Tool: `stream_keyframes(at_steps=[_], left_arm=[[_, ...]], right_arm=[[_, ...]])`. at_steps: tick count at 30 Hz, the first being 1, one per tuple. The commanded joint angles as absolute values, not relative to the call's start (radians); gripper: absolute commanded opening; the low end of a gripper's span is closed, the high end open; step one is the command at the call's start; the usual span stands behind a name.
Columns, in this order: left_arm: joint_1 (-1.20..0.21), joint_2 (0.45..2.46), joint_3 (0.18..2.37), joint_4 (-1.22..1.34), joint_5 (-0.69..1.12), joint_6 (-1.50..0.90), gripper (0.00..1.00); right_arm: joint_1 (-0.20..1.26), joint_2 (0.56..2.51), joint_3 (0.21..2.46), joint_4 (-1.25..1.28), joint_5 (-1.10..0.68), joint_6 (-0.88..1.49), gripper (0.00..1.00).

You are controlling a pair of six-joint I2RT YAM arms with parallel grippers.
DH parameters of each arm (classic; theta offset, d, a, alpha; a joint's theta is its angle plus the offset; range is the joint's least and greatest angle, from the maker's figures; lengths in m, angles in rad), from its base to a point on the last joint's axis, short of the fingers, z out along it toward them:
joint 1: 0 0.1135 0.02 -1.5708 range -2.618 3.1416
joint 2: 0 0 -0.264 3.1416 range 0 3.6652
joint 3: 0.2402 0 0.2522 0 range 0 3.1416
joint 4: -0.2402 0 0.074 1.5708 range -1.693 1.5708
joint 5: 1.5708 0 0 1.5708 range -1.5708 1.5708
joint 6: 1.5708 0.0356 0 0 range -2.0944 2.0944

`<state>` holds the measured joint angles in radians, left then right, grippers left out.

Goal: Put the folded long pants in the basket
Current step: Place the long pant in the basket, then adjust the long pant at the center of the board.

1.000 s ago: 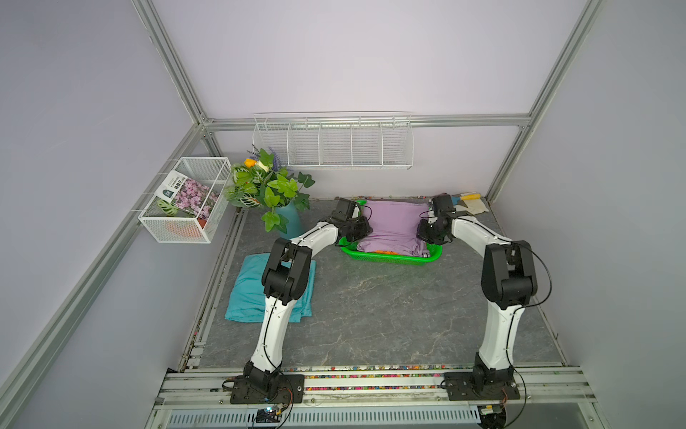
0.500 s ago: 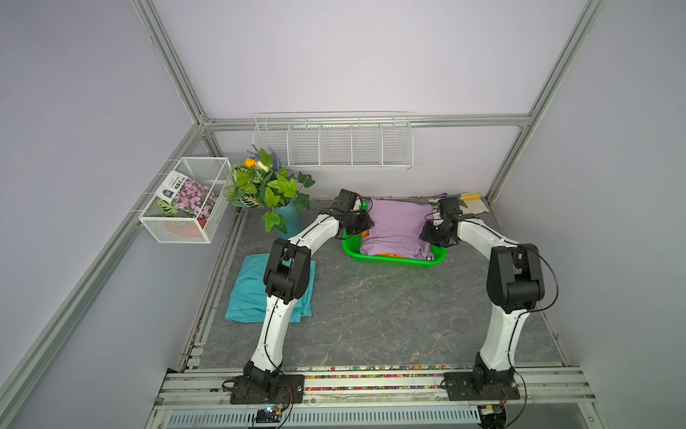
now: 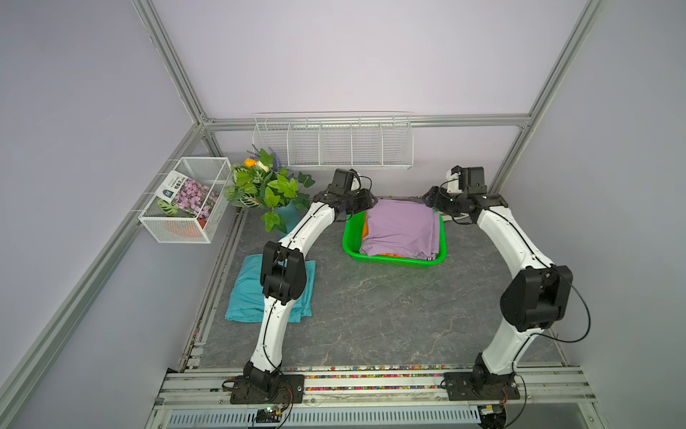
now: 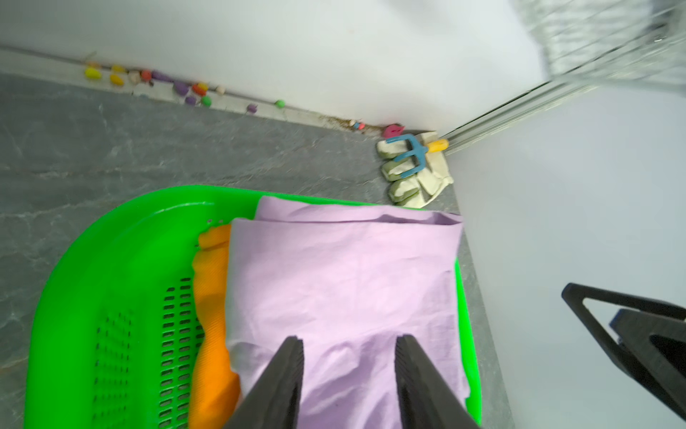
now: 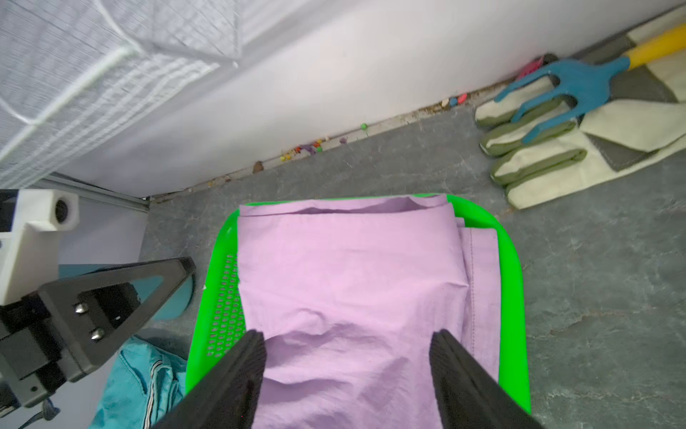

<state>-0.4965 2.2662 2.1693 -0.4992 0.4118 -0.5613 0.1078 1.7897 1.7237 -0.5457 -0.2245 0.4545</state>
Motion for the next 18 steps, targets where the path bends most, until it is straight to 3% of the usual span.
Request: stream_keyframes(at_steps=[1,5,9,13,18], left_arm=[[-0.504,2.181,2.180,-0.514,0.450,-0.513,0.45],[-0.518,2.081,2.048,-0.502,0.467,-0.460,0.45],[-0.517,1.862,1.695,-0.377,0.409,-0.425,0.44],[-0.510,1.599,1.348,-0.294,0.201,-0.460,0.45],[-0.471,1.374,1.142,-0.408,-0.040,-0.484,0.46]], right_arm=[[0.137,1.732,1.715,-0.619,-0.187,0.404,0.74],[0.238,1.676,1.675,-0.649,-0.160,0.359,0.72],[0.377,1.602,1.540,-0.597,-0.133,0.358,0.72],[0.503,1.554,1.425,-0.535,-0.118,0.384,0.72],[0.612,1.535,1.320,-0.471,-0.100,0.429,0.72]])
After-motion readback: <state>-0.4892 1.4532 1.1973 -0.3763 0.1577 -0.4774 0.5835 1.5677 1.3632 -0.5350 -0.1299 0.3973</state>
